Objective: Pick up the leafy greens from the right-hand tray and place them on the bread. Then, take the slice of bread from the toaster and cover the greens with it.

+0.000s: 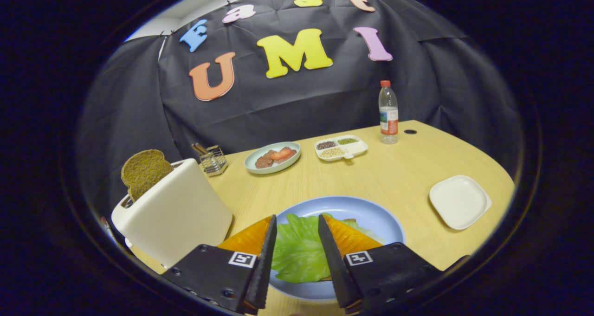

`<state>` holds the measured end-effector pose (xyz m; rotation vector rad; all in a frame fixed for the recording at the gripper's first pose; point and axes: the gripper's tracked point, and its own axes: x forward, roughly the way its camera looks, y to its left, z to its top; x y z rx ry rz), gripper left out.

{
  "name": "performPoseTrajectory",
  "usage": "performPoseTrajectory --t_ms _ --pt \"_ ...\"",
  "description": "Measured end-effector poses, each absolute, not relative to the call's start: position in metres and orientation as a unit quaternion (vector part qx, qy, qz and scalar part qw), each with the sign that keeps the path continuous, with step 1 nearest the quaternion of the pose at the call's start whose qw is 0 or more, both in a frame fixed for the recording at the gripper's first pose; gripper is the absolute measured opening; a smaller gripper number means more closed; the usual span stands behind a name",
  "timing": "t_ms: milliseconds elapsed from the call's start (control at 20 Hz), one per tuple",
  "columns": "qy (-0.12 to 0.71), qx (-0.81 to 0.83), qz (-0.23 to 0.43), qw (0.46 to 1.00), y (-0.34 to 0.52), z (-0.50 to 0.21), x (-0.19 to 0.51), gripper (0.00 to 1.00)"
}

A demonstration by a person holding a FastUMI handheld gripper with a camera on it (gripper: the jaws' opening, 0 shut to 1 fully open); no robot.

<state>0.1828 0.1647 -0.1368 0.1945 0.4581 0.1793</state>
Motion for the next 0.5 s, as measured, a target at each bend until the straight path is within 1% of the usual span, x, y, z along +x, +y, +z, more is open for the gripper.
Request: performPoseTrajectory --t_ms 200,300,500 --pt "0.159 0.085 0.064 0.982 0.135 -0.094 0.167 0.96" --pt "0.123 0.076 0.049 0.988 0.12 -0.066 0.159 0.96" --pt "0.08 0.062 0.046 0.994 0.122 -0.016 0.139 0.96"
